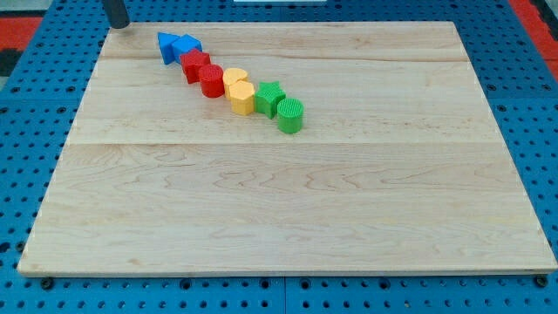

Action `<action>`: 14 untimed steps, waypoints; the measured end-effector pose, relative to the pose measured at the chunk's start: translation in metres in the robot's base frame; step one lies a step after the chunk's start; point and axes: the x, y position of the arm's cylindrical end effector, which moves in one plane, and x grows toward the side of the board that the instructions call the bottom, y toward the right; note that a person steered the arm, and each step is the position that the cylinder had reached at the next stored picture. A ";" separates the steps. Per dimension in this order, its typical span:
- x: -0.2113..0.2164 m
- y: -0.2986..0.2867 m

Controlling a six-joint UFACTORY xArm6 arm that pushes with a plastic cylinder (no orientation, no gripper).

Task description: Nudge the green star into green circle

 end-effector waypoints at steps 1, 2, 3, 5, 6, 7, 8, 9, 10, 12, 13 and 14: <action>0.001 0.002; 0.001 0.003; 0.001 0.003; 0.009 0.009; 0.009 0.009; 0.017 0.005; 0.063 0.038; 0.079 0.060; 0.085 0.060; 0.130 0.048; 0.139 0.048; 0.139 0.043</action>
